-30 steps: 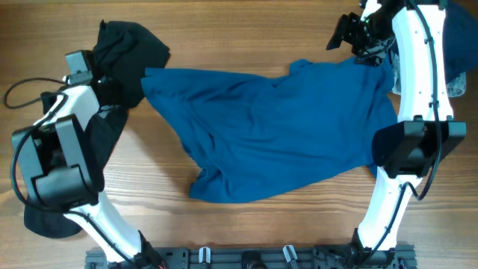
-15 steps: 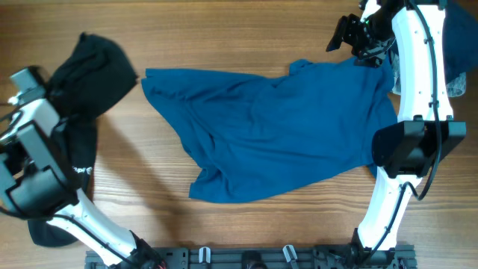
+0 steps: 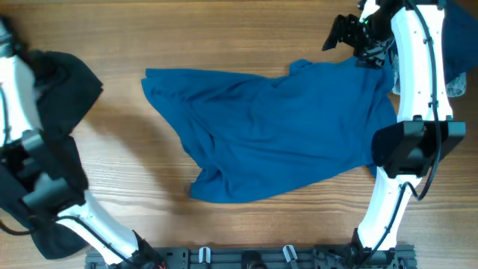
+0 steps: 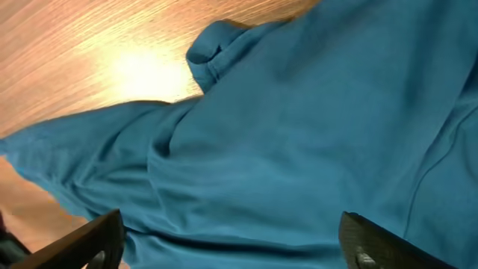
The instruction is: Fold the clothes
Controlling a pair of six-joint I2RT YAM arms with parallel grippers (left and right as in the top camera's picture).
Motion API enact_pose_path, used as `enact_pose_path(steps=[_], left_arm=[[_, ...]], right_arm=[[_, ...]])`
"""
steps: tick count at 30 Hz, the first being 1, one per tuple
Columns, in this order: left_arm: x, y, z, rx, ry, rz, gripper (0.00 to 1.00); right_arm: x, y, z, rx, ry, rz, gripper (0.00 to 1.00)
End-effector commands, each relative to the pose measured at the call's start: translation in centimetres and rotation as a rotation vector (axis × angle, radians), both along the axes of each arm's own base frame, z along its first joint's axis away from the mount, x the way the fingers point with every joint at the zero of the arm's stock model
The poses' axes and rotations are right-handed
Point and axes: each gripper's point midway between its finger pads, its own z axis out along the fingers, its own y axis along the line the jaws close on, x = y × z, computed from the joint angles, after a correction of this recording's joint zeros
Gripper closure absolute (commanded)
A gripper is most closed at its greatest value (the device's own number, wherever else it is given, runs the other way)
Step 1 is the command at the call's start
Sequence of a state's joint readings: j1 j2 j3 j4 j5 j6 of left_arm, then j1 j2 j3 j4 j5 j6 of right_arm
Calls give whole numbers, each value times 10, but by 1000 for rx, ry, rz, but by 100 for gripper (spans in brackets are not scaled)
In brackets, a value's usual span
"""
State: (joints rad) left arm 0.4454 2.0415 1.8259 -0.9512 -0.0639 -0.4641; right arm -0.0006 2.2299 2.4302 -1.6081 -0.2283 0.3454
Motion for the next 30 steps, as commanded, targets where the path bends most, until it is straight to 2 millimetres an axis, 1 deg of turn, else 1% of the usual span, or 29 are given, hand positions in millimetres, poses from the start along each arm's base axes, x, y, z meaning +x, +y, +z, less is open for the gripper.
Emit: enact_pose_path(steps=[1, 2, 3, 4, 5, 6, 7, 9, 10, 11, 12, 14, 15, 17, 21, 25, 26, 29, 30], left_arm=[[-1, -147, 6, -323, 55, -285, 27], [-8, -171, 1, -346, 104, -301, 24], [-14, -200, -9, -359, 154, -345, 18], [-20, -225, -18, -363, 195, -392, 13], [-27, -242, -30, -357, 238, -398, 12], [-33, -254, -40, -352, 274, -386, 19], [-36, -263, -50, -352, 297, -395, 31], [-36, -277, -69, -352, 321, -411, 49], [-40, -280, -80, -356, 353, -397, 75], [-40, -281, -86, -358, 364, -394, 89], [-36, -280, -91, -355, 357, -391, 96], [-24, -269, -99, -296, 330, -342, 96], [-22, -269, -101, -298, 324, -322, 96], [-24, -269, -106, -304, 340, -295, 96], [-18, -265, -131, -308, 352, -258, 96], [-16, -247, -152, -307, 368, -185, 96], [-13, -242, -155, -303, 357, -180, 96], [5, -225, -155, -279, 282, -157, 96], [17, -217, -155, -272, 234, -146, 96]], right_arm=[[1, 5, 9, 7, -28, 18, 4], [1, 5, 9, 5, -30, 27, 3], [1, 5, 9, 3, -33, 39, 3], [1, 5, 9, 3, -33, 39, 3], [1, 5, 9, 3, -33, 40, 2], [1, 5, 9, 2, -34, 44, 2], [1, 5, 9, 1, -35, 50, 2], [1, 5, 9, 0, -38, 62, 2], [1, 5, 9, -1, -39, 63, 2], [1, 5, 9, -1, -39, 64, 2], [1, 5, 9, 0, -39, 63, 2], [1, 5, 9, -1, -39, 64, 2], [1, 5, 9, -1, -38, 63, 2], [1, 5, 9, -1, -39, 63, 2], [1, 5, 9, -1, -39, 64, 2], [1, 5, 9, -1, -39, 64, 2], [1, 5, 9, -1, -39, 64, 2], [1, 5, 9, -1, -39, 64, 2], [1, 5, 9, -1, -39, 63, 2]])
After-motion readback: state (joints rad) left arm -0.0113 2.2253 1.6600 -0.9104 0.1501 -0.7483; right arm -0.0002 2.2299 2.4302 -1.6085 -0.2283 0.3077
